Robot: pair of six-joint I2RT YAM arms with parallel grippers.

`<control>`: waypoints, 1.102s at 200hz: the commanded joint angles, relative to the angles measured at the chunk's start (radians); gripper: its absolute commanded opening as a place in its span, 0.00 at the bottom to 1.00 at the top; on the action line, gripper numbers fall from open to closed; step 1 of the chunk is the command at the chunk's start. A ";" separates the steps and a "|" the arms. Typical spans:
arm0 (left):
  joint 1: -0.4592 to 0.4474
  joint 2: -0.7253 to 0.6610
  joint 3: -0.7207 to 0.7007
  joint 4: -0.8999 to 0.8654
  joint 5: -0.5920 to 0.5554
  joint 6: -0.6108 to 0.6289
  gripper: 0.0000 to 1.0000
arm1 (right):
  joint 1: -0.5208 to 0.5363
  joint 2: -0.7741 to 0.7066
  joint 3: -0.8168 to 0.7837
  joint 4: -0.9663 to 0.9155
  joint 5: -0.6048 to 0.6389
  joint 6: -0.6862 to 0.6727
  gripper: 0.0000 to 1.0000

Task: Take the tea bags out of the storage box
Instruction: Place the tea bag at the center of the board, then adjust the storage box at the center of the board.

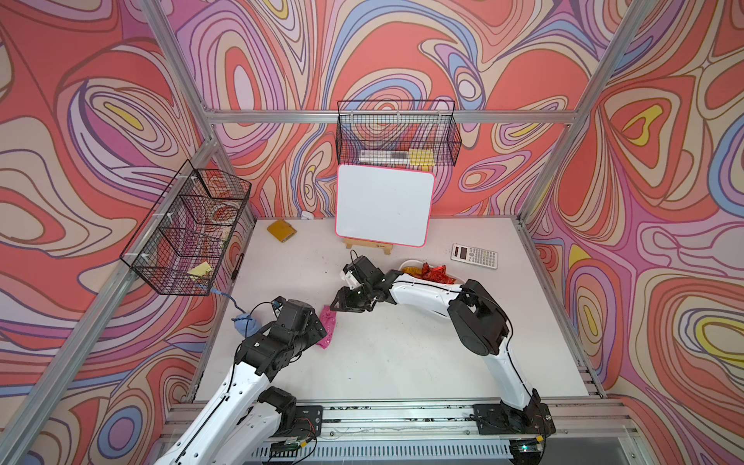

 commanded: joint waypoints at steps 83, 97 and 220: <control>-0.299 0.393 0.044 0.681 0.104 -0.483 0.73 | -0.158 -0.683 -0.381 -0.290 0.703 -0.138 0.44; -0.340 0.507 0.074 0.775 0.097 -0.584 0.73 | -0.179 -0.746 -0.432 -0.295 0.756 -0.107 0.44; -0.371 1.044 0.428 0.725 0.111 -0.827 0.39 | -0.206 -0.917 -0.545 -0.428 0.902 0.007 0.45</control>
